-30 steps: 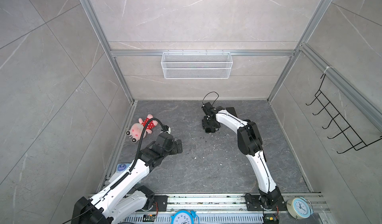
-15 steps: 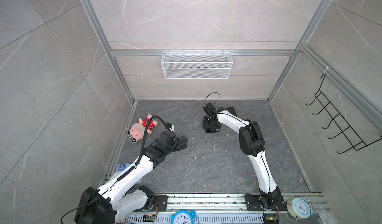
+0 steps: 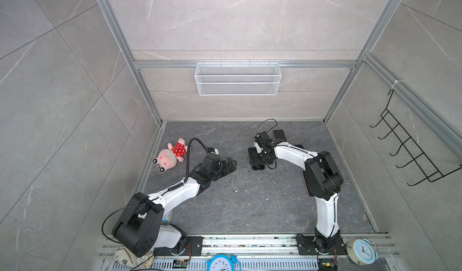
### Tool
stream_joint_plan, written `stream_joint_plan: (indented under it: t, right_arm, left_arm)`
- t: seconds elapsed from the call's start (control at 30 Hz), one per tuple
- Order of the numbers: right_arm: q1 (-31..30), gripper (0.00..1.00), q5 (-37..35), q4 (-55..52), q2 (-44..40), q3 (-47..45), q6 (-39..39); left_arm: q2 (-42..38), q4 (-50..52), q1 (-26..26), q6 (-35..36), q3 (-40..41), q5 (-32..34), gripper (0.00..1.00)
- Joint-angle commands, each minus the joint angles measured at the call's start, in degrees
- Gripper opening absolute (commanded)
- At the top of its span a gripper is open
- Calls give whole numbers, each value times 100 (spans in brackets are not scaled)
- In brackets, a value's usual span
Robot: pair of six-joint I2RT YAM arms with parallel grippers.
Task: Take the phone out of the phone case
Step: Pick up the phone from the top-center of the table, then pass the phone.
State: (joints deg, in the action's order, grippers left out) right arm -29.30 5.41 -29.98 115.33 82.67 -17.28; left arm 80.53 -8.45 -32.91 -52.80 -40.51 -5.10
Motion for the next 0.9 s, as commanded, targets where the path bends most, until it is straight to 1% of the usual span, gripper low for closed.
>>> stream_joint_plan:
  t: [0.0, 0.2, 0.3, 0.5, 0.73, 0.87]
  right_arm:
    - [-116, 27, 495, 733, -700, -410, 273]
    - [-464, 27, 867, 937, -1444, -1065, 691]
    - [-565, 26, 988, 909, -1640, -1211, 780]
    - [-672, 26, 1130, 886, -1893, -1451, 911]
    - [-783, 24, 1218, 787, -2062, -1531, 1048]
    - [-796, 23, 1259, 778, -2155, -1614, 1099]
  left_arm:
    - [300, -817, 17, -443, -40, -363, 96]
    - [746, -1344, 16, -700, -140, -720, 95]
    - [903, -1542, 15, -738, -194, -935, 90]
    - [1109, -1839, 36, -854, -191, -1157, 80]
    - [1184, -2019, 48, -859, -194, -1256, 70]
    - [1210, -2063, 129, -864, -143, -1300, 63]
